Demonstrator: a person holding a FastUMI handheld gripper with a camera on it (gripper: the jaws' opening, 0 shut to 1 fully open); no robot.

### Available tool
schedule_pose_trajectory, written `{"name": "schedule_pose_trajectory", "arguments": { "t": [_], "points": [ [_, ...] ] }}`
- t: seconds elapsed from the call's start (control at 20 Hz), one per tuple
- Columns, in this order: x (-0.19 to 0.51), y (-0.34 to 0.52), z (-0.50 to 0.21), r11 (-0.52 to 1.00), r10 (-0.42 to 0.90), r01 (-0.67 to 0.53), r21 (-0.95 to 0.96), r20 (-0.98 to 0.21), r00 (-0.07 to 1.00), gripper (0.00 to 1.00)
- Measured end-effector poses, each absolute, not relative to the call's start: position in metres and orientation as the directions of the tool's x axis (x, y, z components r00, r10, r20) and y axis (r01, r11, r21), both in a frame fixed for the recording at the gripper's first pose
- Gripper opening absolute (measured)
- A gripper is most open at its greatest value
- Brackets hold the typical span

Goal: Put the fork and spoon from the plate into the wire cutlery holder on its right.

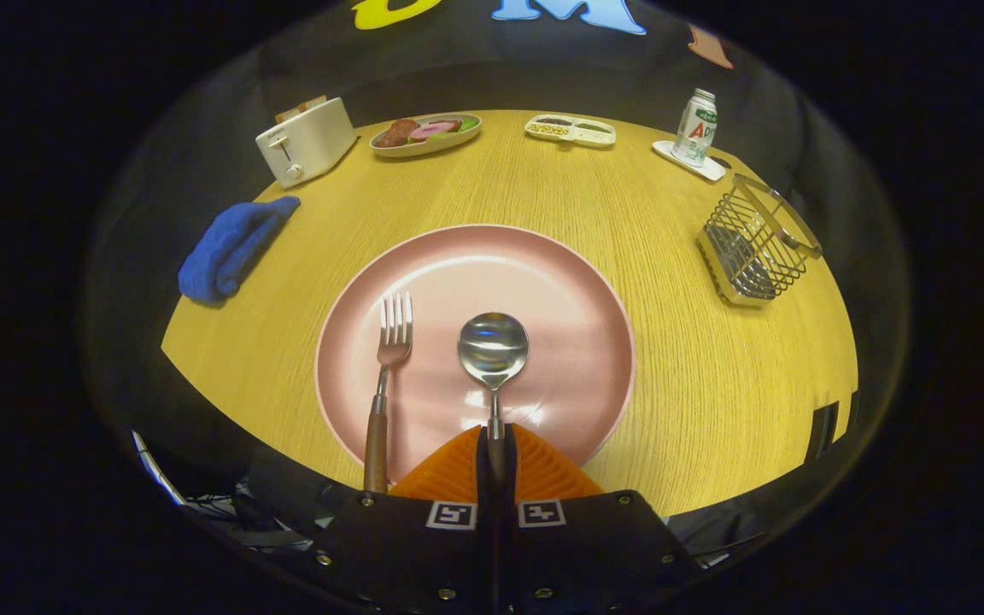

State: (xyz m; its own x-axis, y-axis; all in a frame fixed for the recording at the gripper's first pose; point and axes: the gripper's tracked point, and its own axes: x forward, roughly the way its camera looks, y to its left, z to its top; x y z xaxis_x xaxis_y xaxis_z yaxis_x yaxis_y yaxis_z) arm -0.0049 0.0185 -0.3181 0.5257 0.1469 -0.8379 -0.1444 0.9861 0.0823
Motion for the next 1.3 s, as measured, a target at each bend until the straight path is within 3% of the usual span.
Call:
{"name": "schedule_pose_trajectory", "arguments": {
  "t": [0.75, 1.3],
  "points": [
    [0.023, -0.005, -0.250, 0.981, 0.192, -0.101, 0.167, -0.735, 0.650, 0.03],
    [0.067, -0.100, -0.186, 0.985, 0.081, 0.041, 0.170, -0.651, 0.755, 0.03]
  ]
}}
